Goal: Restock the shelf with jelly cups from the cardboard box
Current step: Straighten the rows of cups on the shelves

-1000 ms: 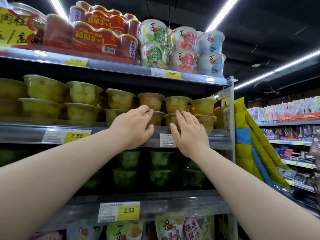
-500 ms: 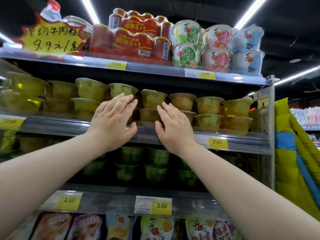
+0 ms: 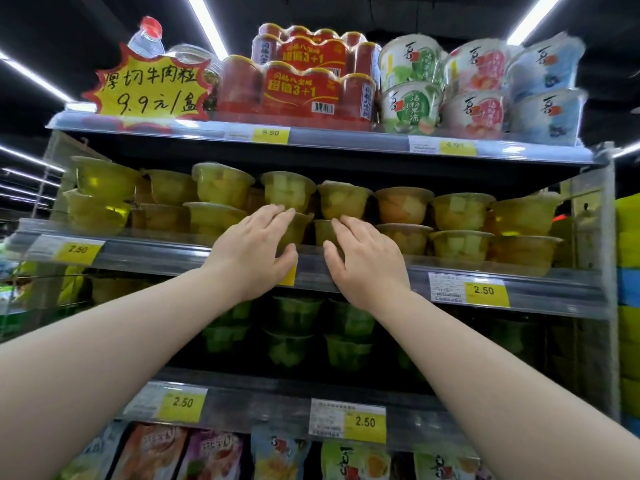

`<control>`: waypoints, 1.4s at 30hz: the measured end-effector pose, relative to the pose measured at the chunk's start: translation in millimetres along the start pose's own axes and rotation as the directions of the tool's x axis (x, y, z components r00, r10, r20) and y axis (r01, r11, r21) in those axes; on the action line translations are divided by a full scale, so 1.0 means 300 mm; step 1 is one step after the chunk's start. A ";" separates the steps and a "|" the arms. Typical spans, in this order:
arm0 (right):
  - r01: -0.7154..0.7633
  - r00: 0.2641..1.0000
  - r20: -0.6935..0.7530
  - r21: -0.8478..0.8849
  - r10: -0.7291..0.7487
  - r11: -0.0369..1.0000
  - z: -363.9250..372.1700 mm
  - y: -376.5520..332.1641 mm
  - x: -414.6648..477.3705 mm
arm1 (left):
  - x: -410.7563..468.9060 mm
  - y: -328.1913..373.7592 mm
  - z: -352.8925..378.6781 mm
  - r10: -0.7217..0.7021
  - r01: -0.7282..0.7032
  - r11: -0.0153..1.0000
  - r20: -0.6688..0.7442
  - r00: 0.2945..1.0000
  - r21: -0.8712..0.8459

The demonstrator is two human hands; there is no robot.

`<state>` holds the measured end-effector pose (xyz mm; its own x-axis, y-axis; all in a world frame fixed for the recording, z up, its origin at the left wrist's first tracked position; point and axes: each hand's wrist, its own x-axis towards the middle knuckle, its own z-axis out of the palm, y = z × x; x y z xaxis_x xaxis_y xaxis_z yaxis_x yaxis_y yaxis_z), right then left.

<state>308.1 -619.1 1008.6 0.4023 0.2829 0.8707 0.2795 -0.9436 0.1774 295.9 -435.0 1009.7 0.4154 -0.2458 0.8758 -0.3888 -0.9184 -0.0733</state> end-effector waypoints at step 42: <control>0.095 0.995 -0.035 0.116 -0.092 0.989 0.125 -0.466 0.135 | -0.131 -0.437 -0.066 -0.011 0.011 1.000 0.035 0.999 -0.020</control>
<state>318.1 -469.4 1001.8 0.3441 0.3618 0.8664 0.4156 -0.8861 0.2050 314.3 -299.0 994.3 0.4478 -0.2465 0.8595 -0.4003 -0.9148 -0.0538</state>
